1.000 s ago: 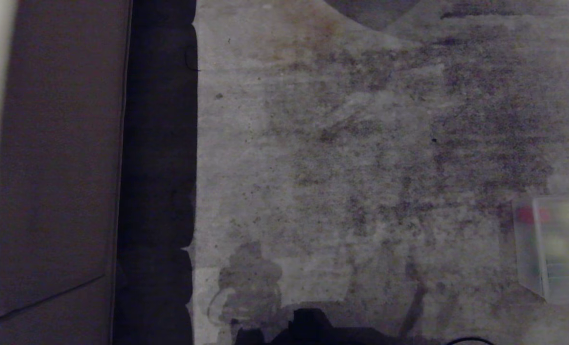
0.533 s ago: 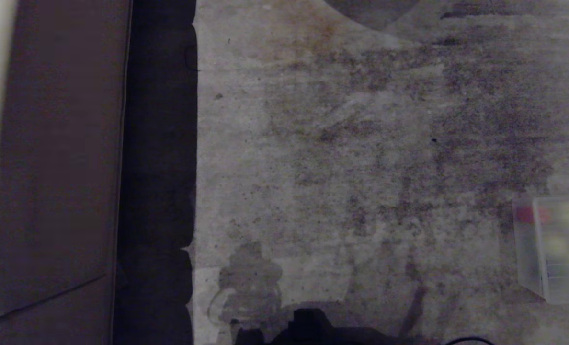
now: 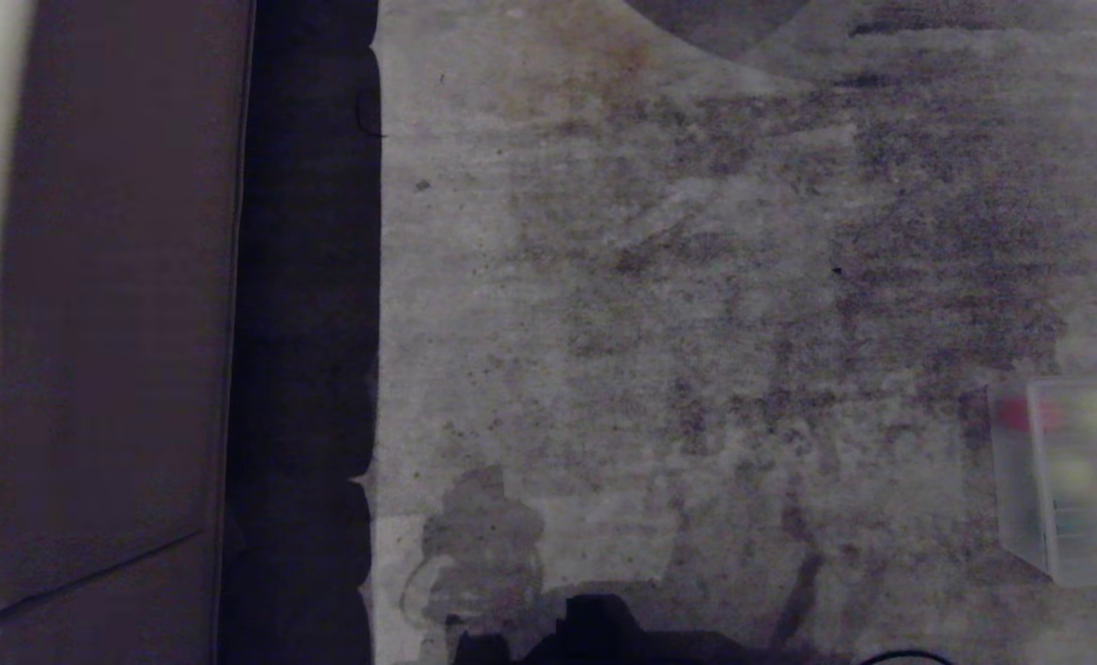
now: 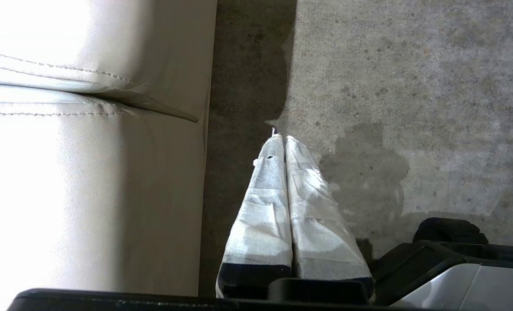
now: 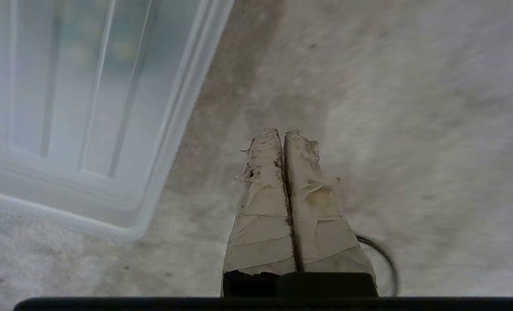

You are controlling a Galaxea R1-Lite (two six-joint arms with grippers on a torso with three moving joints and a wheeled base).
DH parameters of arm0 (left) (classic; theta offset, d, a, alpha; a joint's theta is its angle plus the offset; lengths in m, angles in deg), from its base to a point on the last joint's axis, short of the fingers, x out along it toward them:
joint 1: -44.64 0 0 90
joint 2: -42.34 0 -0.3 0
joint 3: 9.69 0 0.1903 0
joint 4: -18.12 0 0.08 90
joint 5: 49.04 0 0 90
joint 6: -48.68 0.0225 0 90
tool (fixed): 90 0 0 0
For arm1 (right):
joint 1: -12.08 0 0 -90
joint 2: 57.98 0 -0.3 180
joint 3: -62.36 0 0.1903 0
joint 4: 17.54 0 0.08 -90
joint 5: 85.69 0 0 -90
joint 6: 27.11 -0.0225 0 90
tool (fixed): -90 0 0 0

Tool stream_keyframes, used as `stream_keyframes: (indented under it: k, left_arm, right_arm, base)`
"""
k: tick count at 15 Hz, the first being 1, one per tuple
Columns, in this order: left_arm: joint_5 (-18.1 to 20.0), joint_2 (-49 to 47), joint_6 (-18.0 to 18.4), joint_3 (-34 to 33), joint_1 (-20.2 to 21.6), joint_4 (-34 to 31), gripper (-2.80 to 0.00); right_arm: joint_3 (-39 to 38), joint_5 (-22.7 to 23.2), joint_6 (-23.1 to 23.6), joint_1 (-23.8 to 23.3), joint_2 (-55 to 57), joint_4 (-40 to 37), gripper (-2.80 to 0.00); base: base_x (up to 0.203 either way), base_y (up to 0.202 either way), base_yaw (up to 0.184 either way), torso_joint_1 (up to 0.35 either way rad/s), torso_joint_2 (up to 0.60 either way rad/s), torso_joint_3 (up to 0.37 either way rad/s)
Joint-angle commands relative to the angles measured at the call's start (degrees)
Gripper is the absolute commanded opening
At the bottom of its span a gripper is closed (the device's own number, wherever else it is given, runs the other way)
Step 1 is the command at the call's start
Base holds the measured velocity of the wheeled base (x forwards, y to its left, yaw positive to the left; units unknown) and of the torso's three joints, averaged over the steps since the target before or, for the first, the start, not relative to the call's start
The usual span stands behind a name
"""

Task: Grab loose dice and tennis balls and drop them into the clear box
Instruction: Close the lid

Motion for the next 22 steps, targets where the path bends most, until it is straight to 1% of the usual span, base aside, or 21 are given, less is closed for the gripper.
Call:
stream_keyframes:
  k: [1, 6, 8, 13, 15, 17, 20, 22]
  left_arm:
    - [-0.05, -0.04, -0.03, -0.09, 0.00, 0.00, -2.80]
    - [-0.05, -0.06, -0.03, -0.09, 0.00, 0.00, -2.80]
    - [-0.05, -0.06, -0.03, -0.09, 0.00, 0.00, -2.80]
    - [-0.05, -0.06, -0.03, -0.09, 0.00, 0.00, -2.80]
    - [-0.05, 0.02, -0.03, -0.09, 0.00, 0.00, -2.80]
    - [-0.05, 0.01, -0.03, -0.09, 0.00, 0.00, -2.80]
    - [-0.05, 0.02, -0.03, -0.09, 0.00, 0.00, -2.80]
    - [-0.05, 0.02, -0.03, -0.09, 0.00, 0.00, -2.80]
  right_arm:
    - [0.55, 0.16, -2.44, 2.45, 1.47, 1.29, -2.80]
    - [0.72, 0.16, -4.39, 5.19, 1.81, 6.02, -2.80]
    - [0.75, 0.17, -6.02, 6.34, 1.70, 7.35, -2.80]
    - [0.66, 0.10, -5.93, 7.30, 1.74, 7.67, -2.80]
    - [-0.22, 0.08, -4.91, 6.16, 1.62, 7.67, -2.80]
    - [-2.59, 0.47, -2.05, 3.76, -0.19, 7.58, -2.80]
    - [-7.94, 2.18, 0.46, 1.72, -5.27, 7.53, -2.80]
    - [-11.50, 2.73, 1.48, 1.56, -8.71, 7.65, -2.80]
  base:
    - [0.000, 0.000, 0.000, 0.000, 0.00, 0.000]
    - [0.000, 0.000, 0.000, 0.000, 0.00, 0.000]
    - [0.000, 0.000, 0.000, 0.000, 0.00, 0.000]
    - [0.000, 0.000, 0.000, 0.000, 0.00, 0.000]
    - [0.000, 0.000, 0.000, 0.000, 0.00, 0.000]
    - [0.000, 0.000, 0.000, 0.000, 0.00, 0.000]
    - [0.000, 0.000, 0.000, 0.000, 0.00, 0.000]
    - [0.000, 0.000, 0.000, 0.000, 0.00, 0.000]
